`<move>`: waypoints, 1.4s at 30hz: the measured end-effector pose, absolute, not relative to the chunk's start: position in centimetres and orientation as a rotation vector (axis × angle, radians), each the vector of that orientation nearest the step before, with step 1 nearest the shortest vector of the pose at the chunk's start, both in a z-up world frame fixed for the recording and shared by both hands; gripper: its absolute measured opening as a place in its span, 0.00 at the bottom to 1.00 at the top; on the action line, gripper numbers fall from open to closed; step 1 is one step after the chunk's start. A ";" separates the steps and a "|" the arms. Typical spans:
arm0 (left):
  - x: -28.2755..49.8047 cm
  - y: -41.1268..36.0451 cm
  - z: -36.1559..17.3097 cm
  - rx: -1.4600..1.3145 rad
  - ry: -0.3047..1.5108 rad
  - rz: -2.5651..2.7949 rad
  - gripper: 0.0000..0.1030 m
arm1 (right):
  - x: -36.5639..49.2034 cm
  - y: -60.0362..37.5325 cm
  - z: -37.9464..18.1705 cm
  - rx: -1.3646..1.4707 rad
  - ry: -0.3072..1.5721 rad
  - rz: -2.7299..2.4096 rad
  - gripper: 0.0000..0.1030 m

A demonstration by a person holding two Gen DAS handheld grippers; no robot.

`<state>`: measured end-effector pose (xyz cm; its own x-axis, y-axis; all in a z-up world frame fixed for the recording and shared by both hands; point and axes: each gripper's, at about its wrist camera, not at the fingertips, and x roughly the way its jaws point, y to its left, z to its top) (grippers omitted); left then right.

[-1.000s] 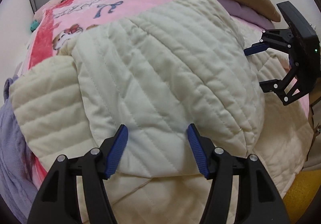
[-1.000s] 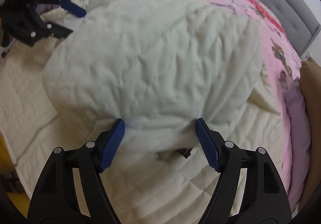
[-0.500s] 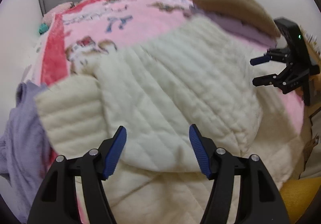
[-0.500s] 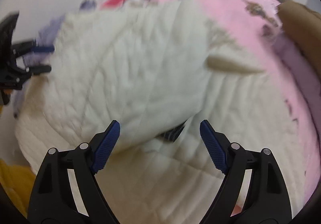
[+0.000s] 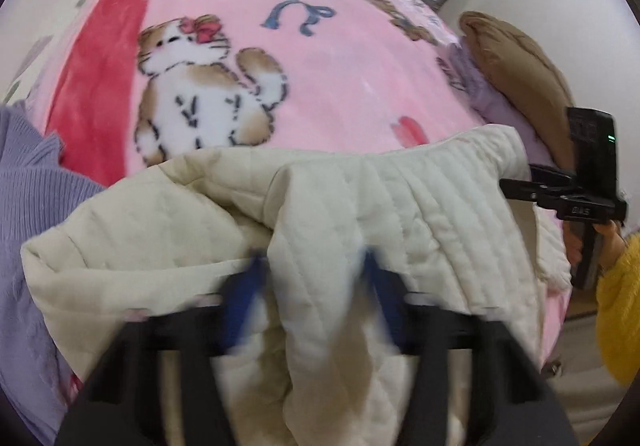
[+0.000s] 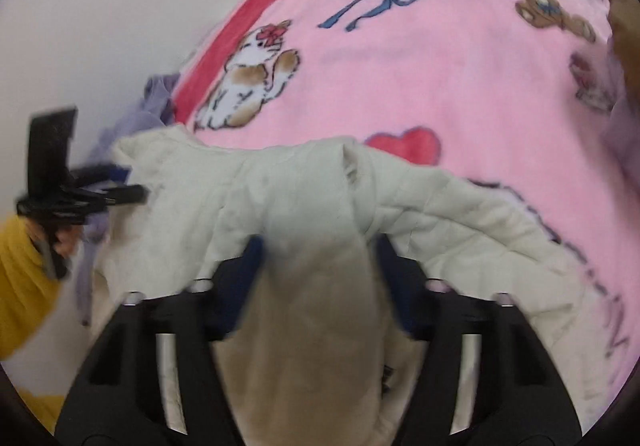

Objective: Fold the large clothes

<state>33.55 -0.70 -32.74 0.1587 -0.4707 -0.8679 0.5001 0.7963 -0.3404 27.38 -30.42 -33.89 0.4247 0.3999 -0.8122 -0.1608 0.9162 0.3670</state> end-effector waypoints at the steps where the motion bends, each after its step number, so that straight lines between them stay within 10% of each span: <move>1: 33.5 -0.7 -32.7 -0.016 1.216 -0.699 0.17 | 27.2 -30.4 -33.6 0.247 1.065 0.350 0.33; 3: 33.2 -1.0 -31.5 -0.017 1.127 -0.678 0.12 | 26.4 -29.8 -32.2 0.197 1.002 0.342 0.12; 13: 34.6 -2.5 -31.0 0.139 1.121 -0.706 0.13 | 27.1 -29.4 -33.9 0.109 1.024 0.271 0.11; 24: 30.0 -1.6 -28.8 0.194 0.965 -0.489 0.50 | 24.0 -30.4 -31.1 0.193 0.938 0.118 0.40; 31: 21.6 -2.1 -27.3 0.243 0.859 -0.543 0.54 | 17.4 -25.3 -28.8 0.042 0.769 0.251 0.62; 42: 20.0 -3.2 -34.1 0.334 1.040 -0.596 0.56 | 17.1 -23.8 -36.9 0.008 0.950 0.277 0.64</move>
